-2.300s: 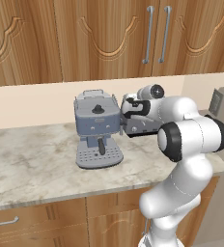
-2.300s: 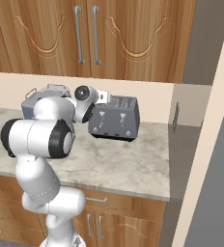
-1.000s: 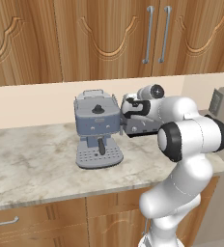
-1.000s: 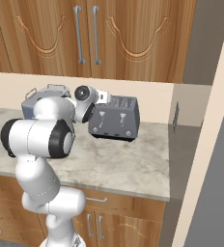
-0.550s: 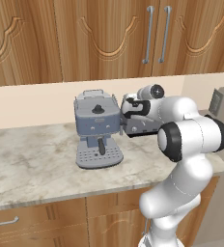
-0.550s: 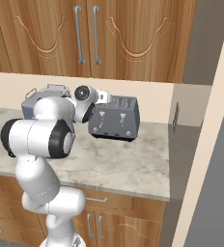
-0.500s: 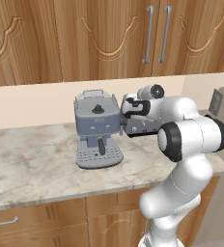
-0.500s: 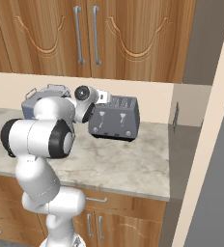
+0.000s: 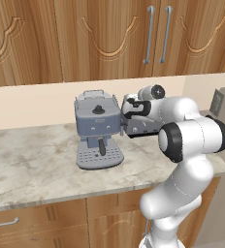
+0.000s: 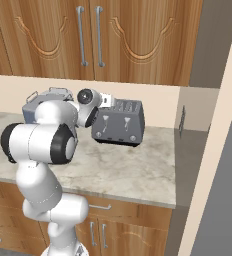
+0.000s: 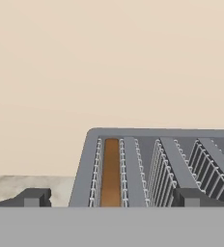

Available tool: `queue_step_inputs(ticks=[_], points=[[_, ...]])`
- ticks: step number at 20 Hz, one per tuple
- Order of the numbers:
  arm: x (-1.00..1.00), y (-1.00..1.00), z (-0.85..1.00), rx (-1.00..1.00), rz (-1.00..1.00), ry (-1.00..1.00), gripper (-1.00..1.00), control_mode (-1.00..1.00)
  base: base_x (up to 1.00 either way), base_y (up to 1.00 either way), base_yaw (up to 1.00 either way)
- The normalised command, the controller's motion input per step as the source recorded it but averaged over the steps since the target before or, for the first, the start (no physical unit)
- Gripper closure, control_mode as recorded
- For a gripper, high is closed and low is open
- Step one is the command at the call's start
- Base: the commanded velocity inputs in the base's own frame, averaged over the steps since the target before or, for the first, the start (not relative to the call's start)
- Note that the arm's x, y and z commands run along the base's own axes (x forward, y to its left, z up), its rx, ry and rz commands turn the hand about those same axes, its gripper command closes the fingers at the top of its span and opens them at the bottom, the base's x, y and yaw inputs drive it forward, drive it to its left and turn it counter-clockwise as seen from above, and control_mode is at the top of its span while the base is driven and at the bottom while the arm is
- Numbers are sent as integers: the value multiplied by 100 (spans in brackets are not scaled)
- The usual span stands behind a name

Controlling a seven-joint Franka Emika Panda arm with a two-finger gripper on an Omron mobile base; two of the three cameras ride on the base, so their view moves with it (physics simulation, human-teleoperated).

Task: Start the toaster. Once the lever pops up, take the bread to the plate on the dining counter.

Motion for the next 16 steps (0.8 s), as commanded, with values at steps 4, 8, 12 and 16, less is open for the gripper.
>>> queue_step_inputs(ticks=[4,8,12,16], points=[[0,0,0,0,0,0,-100,-100,0,0,0],[0,0,0,0,0,0,-100,-100,0,0,0],[0,0,0,0,0,0,-100,-100,0,0,0],[0,0,0,0,0,0,-100,-100,0,0,0]])
